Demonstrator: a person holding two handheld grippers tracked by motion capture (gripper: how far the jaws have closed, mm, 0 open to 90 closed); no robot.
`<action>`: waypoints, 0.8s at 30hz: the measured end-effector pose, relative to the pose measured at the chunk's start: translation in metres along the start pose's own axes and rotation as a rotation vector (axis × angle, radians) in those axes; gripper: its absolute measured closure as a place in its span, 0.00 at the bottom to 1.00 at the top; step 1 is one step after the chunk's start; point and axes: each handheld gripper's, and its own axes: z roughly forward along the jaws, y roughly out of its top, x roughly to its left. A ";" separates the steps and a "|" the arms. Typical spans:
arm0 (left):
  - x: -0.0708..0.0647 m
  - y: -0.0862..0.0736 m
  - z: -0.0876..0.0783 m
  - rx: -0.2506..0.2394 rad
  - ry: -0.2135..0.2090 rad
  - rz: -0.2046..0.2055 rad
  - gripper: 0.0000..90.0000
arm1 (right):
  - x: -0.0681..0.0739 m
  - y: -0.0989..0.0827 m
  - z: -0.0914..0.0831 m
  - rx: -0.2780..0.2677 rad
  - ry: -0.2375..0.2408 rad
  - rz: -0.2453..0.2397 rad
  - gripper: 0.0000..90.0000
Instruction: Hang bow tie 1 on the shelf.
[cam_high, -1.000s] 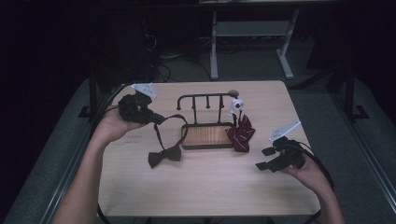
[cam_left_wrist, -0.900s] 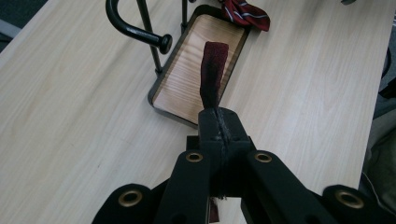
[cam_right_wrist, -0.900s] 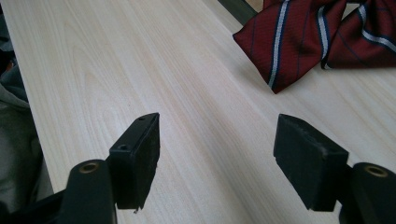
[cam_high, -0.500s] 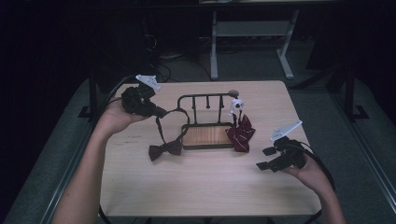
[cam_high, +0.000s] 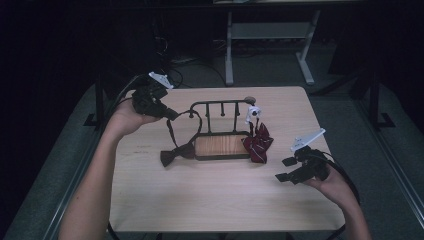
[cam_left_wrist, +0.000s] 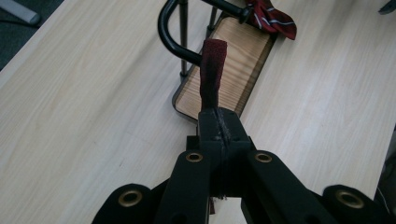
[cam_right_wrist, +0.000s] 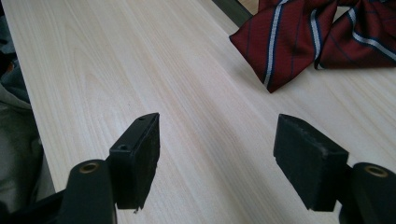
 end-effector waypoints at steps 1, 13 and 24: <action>0.001 0.000 0.000 0.003 0.003 -0.002 1.00 | 0.000 0.000 0.000 -0.002 0.002 0.002 0.35; 0.014 0.001 0.013 0.040 0.020 -0.049 1.00 | -0.002 -0.002 -0.002 -0.004 0.001 0.008 0.35; 0.020 0.002 0.019 0.058 0.040 -0.065 0.99 | -0.003 -0.003 -0.001 -0.002 0.006 0.013 0.35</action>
